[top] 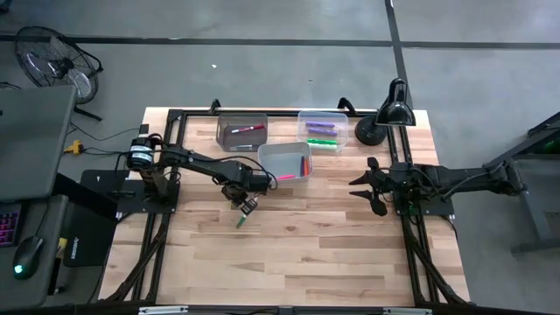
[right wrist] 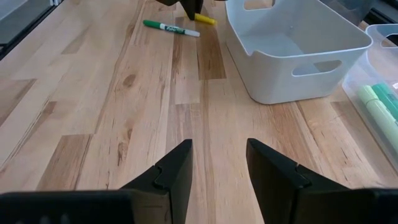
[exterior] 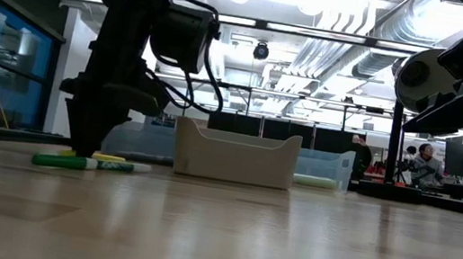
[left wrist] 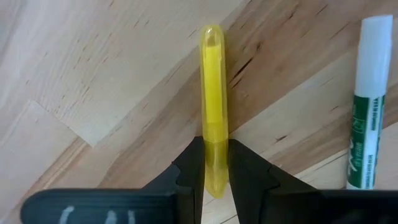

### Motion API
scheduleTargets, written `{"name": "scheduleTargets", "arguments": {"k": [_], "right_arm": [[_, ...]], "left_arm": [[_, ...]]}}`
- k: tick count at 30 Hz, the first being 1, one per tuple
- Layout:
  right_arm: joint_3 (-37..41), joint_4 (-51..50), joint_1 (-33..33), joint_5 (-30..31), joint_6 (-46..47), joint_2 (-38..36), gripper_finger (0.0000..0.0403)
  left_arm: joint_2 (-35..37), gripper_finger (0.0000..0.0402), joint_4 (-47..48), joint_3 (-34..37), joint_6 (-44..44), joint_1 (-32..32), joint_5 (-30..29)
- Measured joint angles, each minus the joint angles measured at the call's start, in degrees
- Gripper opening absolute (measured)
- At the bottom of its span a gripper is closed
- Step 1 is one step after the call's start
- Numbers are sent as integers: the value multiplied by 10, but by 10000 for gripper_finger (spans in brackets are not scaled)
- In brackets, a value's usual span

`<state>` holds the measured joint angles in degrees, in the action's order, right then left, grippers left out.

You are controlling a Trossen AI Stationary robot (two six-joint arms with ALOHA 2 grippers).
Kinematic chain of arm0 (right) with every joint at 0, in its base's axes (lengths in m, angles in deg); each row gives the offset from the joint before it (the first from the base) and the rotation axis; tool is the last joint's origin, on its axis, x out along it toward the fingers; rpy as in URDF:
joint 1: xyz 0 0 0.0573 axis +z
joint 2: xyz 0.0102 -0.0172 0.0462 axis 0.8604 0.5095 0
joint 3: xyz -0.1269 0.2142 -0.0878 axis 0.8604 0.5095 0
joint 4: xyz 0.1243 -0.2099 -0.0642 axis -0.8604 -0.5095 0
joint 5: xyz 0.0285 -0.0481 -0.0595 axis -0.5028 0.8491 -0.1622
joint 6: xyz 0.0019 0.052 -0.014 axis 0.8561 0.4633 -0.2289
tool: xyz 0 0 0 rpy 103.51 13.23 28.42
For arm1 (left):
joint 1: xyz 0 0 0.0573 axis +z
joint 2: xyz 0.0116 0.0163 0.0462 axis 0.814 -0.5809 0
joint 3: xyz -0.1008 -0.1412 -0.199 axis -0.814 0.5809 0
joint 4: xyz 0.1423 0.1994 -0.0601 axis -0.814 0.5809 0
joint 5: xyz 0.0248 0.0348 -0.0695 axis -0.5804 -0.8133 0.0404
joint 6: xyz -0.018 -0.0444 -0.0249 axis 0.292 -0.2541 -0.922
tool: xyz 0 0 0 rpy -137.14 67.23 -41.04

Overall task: Pick & Place Markers
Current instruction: Put the yellow pen into the gray bin

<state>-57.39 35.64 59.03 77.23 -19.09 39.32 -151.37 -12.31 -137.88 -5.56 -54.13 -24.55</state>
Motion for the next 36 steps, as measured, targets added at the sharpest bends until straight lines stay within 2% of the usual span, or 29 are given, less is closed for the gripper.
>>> {"name": "scheduleTargets", "arguments": {"k": [13,23,28,36], "right_arm": [[0,0,0,2,0,0,139],[0,0,0,3,0,0,139],[0,0,0,3,0,0,139],[0,0,0,3,0,0,139]], "left_arm": [[1,56,28,-4,4,0,-11],[37,56,36,-4,4,0,-25],[58,56,38,-22,3,0,-57],[66,56,53,-125,55,0,-149]]}}
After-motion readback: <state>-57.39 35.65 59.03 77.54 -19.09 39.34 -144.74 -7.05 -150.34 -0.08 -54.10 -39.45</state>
